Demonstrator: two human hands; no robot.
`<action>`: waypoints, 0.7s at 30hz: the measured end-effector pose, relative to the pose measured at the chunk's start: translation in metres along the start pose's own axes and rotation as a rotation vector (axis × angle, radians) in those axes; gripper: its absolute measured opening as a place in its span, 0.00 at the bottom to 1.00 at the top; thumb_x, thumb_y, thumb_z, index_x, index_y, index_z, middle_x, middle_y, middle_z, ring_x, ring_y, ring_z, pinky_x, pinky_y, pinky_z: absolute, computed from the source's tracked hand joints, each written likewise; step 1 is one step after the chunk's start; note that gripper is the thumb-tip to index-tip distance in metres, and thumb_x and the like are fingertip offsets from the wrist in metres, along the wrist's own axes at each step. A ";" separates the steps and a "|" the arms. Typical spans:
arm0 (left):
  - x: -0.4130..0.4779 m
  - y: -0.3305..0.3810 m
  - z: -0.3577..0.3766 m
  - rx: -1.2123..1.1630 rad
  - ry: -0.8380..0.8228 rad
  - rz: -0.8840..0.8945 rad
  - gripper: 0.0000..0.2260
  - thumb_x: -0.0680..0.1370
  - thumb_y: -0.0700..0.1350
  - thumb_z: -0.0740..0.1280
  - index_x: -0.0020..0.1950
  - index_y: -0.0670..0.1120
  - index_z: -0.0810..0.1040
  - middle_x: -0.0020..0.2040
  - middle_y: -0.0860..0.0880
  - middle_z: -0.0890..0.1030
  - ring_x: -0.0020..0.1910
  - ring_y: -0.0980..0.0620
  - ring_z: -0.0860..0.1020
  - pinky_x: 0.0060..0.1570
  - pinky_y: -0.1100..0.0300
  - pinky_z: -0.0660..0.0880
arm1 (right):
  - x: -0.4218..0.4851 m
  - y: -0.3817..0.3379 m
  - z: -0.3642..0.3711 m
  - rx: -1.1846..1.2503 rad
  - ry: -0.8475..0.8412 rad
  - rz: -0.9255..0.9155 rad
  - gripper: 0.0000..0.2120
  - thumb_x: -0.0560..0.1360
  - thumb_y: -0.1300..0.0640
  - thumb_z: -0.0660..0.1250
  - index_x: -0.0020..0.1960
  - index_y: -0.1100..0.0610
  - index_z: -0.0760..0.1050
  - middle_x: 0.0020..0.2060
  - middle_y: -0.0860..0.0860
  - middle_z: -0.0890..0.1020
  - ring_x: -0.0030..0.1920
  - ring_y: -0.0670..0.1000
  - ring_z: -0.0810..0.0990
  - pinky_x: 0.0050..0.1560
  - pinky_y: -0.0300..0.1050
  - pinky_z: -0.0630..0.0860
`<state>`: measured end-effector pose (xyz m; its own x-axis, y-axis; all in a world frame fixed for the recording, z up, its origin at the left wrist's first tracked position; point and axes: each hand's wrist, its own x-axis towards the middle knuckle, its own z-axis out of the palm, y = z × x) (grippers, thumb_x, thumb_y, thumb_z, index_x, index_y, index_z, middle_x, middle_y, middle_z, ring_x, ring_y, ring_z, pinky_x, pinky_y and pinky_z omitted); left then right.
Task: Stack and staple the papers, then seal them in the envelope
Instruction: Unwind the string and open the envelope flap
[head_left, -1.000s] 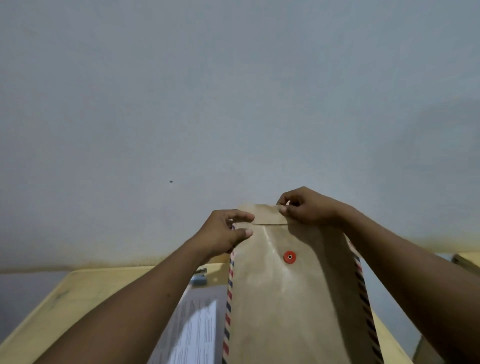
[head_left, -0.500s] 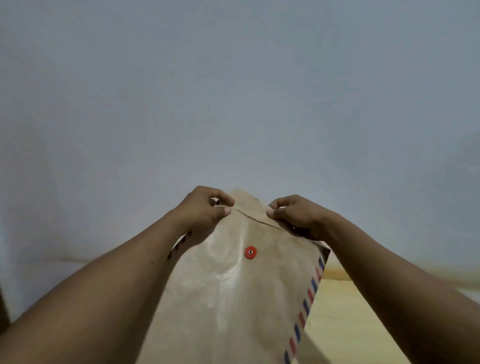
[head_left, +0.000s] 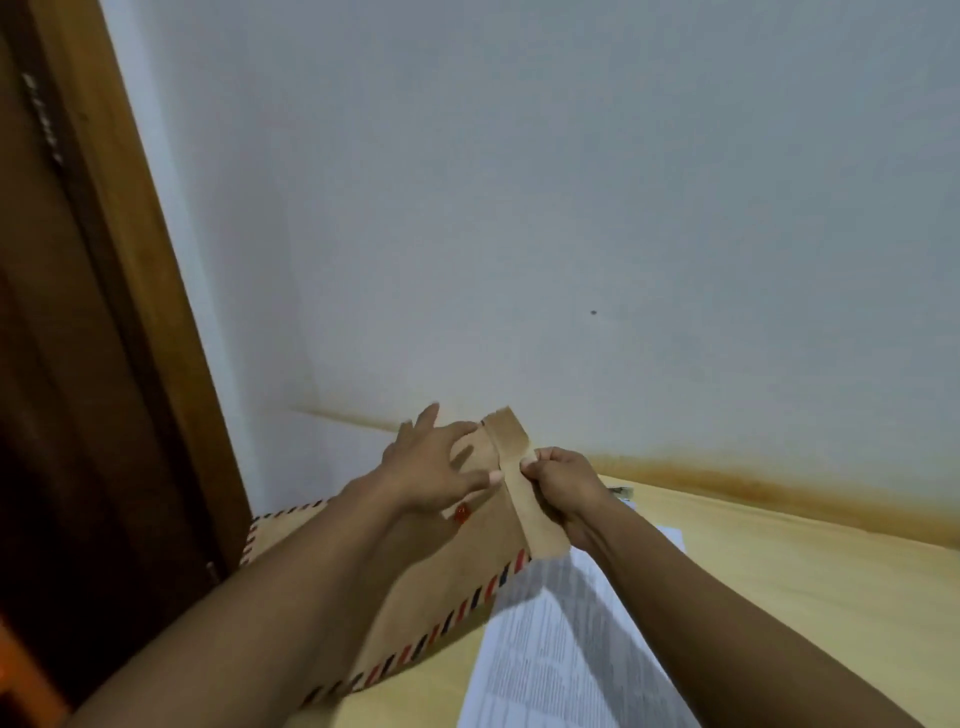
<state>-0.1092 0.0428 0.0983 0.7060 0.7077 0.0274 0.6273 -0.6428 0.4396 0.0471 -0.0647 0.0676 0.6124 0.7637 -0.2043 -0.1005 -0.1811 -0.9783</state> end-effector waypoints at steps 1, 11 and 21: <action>-0.004 -0.006 0.005 -0.028 -0.020 -0.013 0.40 0.71 0.71 0.69 0.80 0.59 0.62 0.84 0.48 0.48 0.83 0.43 0.51 0.78 0.43 0.57 | 0.002 0.004 0.005 0.002 -0.006 0.009 0.09 0.80 0.62 0.63 0.42 0.58 0.76 0.44 0.62 0.82 0.42 0.58 0.79 0.44 0.53 0.78; -0.032 -0.018 0.037 -0.049 -0.005 0.011 0.32 0.72 0.66 0.70 0.74 0.61 0.69 0.75 0.54 0.70 0.73 0.49 0.69 0.70 0.47 0.70 | 0.003 0.022 0.031 0.101 -0.070 0.146 0.12 0.80 0.65 0.60 0.61 0.67 0.75 0.55 0.67 0.82 0.47 0.61 0.81 0.47 0.55 0.81; -0.049 0.000 0.040 0.331 0.141 -0.022 0.14 0.77 0.40 0.65 0.60 0.52 0.81 0.59 0.47 0.78 0.56 0.41 0.79 0.48 0.52 0.72 | 0.001 0.029 0.035 0.088 -0.084 0.151 0.05 0.79 0.67 0.60 0.51 0.64 0.74 0.37 0.61 0.80 0.36 0.59 0.79 0.30 0.46 0.77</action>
<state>-0.1304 -0.0035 0.0610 0.6533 0.7410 0.1552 0.7305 -0.6709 0.1278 0.0174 -0.0476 0.0375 0.5179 0.7814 -0.3480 -0.2567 -0.2461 -0.9346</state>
